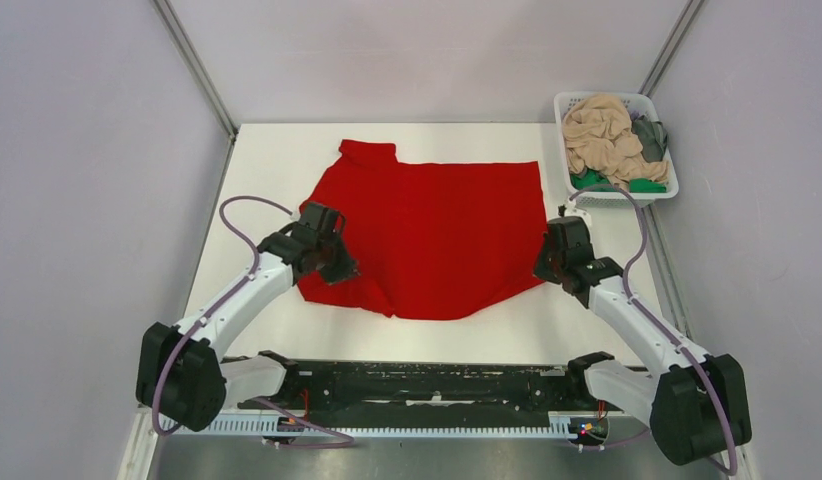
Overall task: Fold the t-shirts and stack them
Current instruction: Fold the flattened tshirt in 1/3 of the way
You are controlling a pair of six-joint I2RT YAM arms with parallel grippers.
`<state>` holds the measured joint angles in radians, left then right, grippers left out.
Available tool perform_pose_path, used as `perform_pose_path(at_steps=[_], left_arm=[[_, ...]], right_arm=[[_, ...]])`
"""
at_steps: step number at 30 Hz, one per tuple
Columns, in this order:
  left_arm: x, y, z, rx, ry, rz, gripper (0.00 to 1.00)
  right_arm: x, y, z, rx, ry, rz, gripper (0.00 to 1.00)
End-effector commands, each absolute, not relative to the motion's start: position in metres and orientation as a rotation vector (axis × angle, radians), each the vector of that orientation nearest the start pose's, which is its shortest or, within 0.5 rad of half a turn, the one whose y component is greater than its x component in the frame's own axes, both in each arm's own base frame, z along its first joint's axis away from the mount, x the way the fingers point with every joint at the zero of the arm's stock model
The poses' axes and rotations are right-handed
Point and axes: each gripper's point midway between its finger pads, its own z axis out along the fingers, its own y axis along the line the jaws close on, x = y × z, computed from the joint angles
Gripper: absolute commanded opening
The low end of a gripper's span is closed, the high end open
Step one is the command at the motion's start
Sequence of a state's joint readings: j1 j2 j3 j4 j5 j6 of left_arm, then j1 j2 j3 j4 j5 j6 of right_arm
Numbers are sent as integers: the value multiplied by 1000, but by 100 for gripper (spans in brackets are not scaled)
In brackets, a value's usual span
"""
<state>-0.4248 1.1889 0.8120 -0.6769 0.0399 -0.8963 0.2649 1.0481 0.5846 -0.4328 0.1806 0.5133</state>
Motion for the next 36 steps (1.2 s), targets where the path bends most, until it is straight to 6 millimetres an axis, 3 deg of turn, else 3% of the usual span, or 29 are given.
perform_pose_path(at_steps=[1, 6, 15, 30, 36], left_arm=[[283, -154, 136, -525, 2482, -575, 2], [310, -136, 151, -536, 2417, -505, 2], [342, -106, 170, -548, 2310, -426, 2], [395, -105, 189, -407, 2199, -425, 2], [424, -105, 174, -363, 2231, -372, 10]], right_arm=[[301, 58, 110, 352, 2269, 102, 0], [318, 54, 119, 351, 2245, 60, 0], [338, 44, 129, 371, 2212, 9, 0], [361, 38, 131, 374, 2173, -14, 0], [373, 38, 130, 388, 2127, -9, 2]])
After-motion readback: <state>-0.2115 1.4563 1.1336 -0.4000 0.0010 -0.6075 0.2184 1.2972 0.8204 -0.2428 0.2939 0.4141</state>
